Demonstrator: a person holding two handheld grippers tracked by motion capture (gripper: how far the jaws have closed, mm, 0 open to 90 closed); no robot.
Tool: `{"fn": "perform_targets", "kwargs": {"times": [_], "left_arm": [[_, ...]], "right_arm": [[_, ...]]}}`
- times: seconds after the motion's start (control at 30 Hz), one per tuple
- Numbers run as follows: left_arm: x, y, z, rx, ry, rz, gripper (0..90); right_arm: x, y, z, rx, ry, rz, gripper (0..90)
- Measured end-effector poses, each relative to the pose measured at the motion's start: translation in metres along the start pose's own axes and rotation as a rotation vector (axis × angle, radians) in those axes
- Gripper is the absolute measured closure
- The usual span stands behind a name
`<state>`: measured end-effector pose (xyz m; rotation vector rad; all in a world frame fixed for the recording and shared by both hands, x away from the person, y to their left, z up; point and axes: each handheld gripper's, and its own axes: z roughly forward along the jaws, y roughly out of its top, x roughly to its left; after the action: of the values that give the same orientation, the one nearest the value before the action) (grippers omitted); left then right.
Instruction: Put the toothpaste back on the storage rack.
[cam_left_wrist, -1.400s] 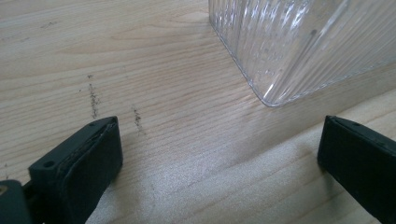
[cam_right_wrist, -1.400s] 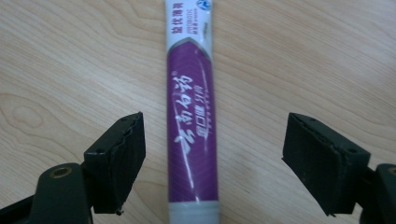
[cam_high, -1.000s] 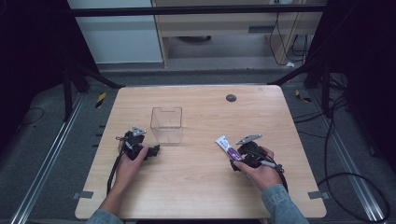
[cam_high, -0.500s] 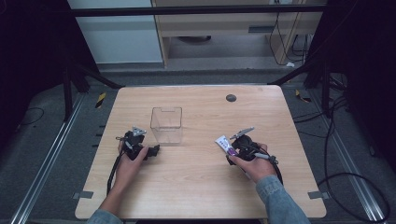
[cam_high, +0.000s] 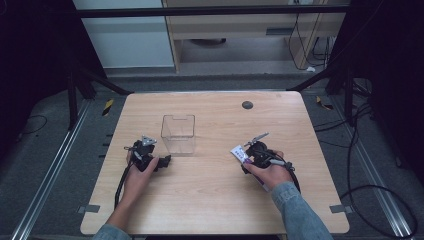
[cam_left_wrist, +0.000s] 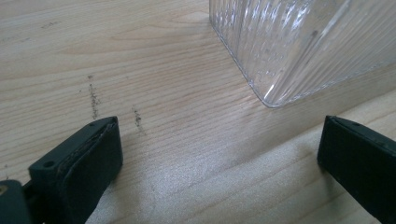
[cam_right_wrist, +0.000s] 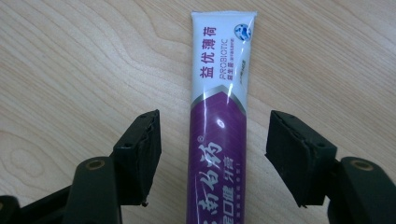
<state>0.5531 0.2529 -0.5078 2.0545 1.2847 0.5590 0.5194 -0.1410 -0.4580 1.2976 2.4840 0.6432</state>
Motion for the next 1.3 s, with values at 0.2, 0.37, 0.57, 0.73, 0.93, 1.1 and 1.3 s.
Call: {"fn": "perform_targets", "kwargs": {"times": [0.2, 0.37, 0.57, 0.73, 0.93, 1.1, 1.3], "left_arm": [[0.0, 0.0, 0.0, 0.0, 0.0, -0.001, 0.0], [0.0, 0.0, 0.0, 0.0, 0.0, -0.001, 0.0], [0.0, 0.0, 0.0, 0.0, 0.0, -0.001, 0.0], [0.0, 0.0, 0.0, 0.0, 0.0, -0.001, 0.0], [0.0, 0.0, 0.0, 0.0, 0.0, 0.0, 0.0], [0.0, 0.0, 0.0, 0.0, -0.001, 0.0, 0.0], [0.0, 0.0, 0.0, 0.0, -0.001, 0.0, 0.0]], "right_arm": [[0.0, 0.003, 0.009, 0.019, 0.01, 0.005, 37.3], [-0.003, 0.007, 0.016, 0.036, 0.006, 0.015, 39.5], [-0.006, 0.013, 0.024, 0.066, 0.009, 0.012, 42.6], [-0.008, 0.018, 0.029, 0.081, 0.017, 0.014, 43.2], [-0.008, 0.019, 0.031, 0.094, 0.02, 0.018, 43.5], [-0.008, 0.021, 0.03, 0.115, 0.018, 0.02, 46.8], [-0.006, 0.024, 0.031, 0.121, 0.02, 0.006, 50.7]]}}
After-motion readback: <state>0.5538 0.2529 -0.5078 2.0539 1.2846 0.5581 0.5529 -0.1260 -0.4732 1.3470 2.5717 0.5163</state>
